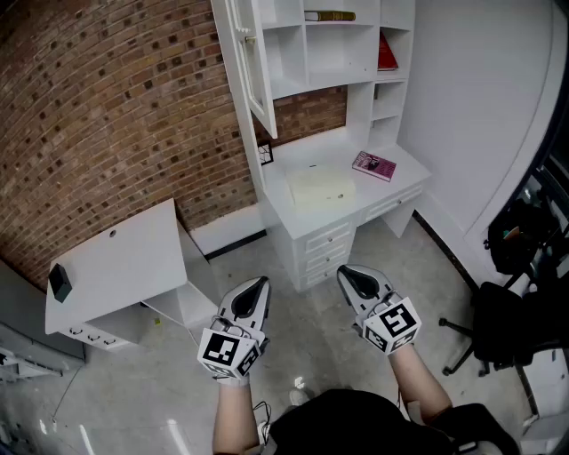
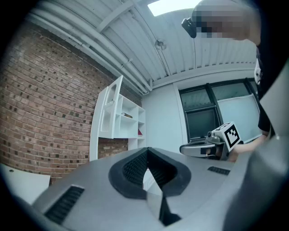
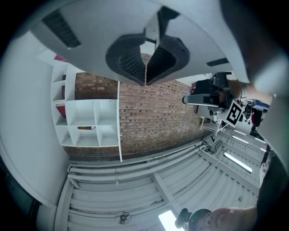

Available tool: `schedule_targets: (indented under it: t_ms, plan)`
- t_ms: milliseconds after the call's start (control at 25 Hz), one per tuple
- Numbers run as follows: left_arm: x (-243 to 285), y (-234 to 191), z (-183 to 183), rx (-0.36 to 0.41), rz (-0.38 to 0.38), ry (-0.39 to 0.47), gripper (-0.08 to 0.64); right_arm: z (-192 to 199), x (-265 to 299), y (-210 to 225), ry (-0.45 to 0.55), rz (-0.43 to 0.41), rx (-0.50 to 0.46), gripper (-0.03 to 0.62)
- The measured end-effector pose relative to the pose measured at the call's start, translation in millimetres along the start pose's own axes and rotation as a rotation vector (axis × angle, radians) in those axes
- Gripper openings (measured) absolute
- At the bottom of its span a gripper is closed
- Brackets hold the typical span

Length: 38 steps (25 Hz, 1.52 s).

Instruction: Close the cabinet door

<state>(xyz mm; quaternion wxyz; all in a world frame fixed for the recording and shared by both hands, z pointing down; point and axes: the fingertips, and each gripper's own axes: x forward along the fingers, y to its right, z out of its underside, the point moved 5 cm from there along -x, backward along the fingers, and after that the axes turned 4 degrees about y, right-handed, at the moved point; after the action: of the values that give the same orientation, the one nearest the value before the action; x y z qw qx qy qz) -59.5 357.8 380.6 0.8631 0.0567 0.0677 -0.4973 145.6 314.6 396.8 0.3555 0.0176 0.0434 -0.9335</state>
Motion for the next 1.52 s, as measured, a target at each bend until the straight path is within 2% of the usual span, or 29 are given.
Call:
schedule_targets:
  t_ms: [280, 440, 760, 1040, 1240, 1520]
  plan:
    - [-12, -21, 7, 0.007, 0.019, -0.019, 0.006, 5, 22, -17, -0.009, 0.012, 0.004, 0.025]
    - [-24, -42, 15, -0.005, 0.014, -0.029, 0.006, 8, 35, -23, 0.025, 0.038, 0.052, 0.027]
    - [-19, -78, 42, -0.023, 0.000, -0.076, 0.008, 20, 75, -9, 0.012, 0.057, 0.082, 0.028]
    - [28, -127, 61, -0.042, 0.013, -0.075, 0.008, 33, 139, 34, 0.019, 0.056, 0.117, 0.028]
    - [85, -171, 67, -0.031, 0.008, -0.075, 0.008, 30, 198, 79, 0.048, 0.050, 0.135, 0.028]
    - [167, -213, 75, -0.028, 0.047, -0.059, 0.034, 16, 264, 138, 0.084, 0.037, 0.128, 0.028]
